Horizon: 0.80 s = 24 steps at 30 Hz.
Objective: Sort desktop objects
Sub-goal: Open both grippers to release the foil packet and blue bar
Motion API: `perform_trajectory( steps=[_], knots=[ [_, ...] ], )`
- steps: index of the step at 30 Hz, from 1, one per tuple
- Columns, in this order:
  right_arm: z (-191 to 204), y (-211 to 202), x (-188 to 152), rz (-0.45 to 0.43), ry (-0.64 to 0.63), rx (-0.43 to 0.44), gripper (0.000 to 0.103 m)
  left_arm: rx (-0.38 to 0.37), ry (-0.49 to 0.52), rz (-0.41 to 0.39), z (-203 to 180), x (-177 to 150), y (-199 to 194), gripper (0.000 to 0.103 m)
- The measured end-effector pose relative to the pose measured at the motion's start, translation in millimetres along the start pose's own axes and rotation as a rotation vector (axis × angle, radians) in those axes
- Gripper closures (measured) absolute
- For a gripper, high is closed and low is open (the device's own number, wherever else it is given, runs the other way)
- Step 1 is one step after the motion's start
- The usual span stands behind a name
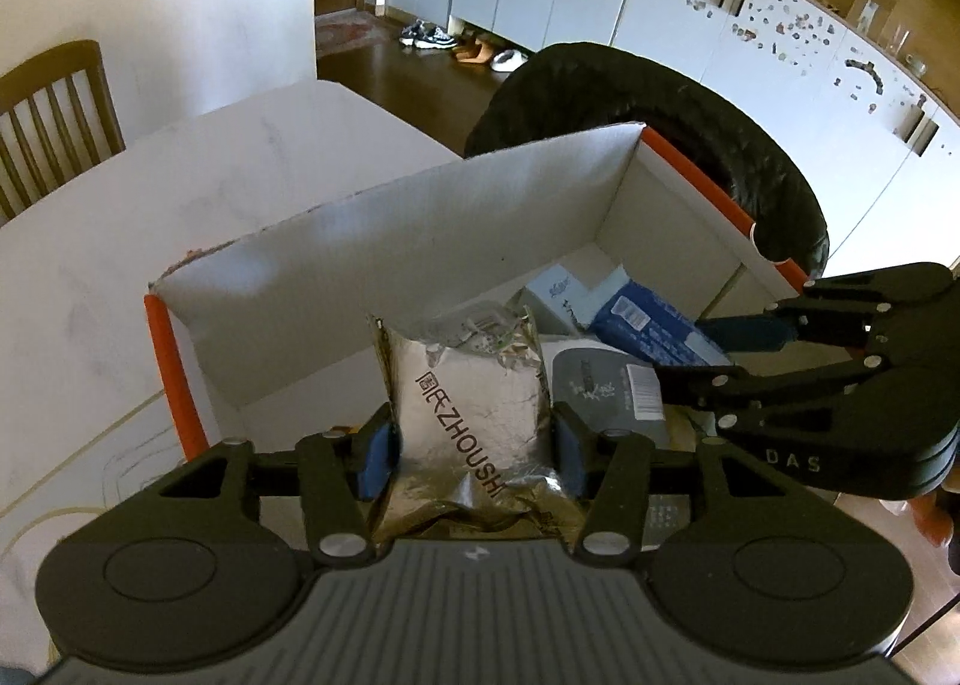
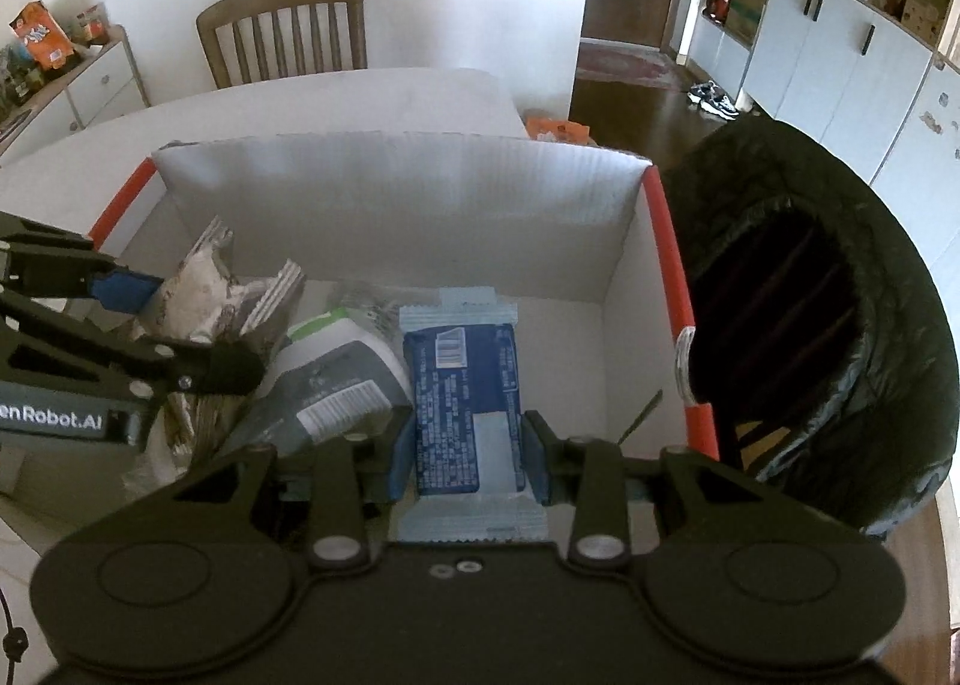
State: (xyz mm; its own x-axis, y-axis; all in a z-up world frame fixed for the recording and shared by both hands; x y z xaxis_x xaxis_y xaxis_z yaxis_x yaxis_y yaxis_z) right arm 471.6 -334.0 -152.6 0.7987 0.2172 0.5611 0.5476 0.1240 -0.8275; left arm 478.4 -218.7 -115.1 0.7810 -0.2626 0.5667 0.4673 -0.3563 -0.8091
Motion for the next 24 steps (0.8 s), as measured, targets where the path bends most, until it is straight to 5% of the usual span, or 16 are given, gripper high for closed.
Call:
perform_trajectory(
  steps=[9, 24],
  knots=[
    [-1, -2, -1, -0.003, -0.014, -0.023, 0.06, -0.001, 0.013, -0.009, -4, 0, -2, 0.03],
    [-4, -38, -2, -0.065, -0.007, 0.005, 0.038, -0.022, -0.027, -0.074, 2, -9, -37, 0.03]
  ],
)
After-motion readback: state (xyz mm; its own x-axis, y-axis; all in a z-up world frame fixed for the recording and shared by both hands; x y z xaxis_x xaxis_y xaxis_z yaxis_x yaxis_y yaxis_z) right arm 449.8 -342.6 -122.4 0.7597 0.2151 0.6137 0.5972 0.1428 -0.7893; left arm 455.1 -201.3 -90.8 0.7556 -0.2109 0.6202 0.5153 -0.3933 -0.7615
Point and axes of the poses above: each gripper's, at about its wrist camera, not at the fingertips, and y roughly the way its jaws point, z to its left, x to its top, the point moved 6 cm from there along y, roughly the way its jaws point, and after that the axes turned 2 degrees about -x, right-handed, at the moved point
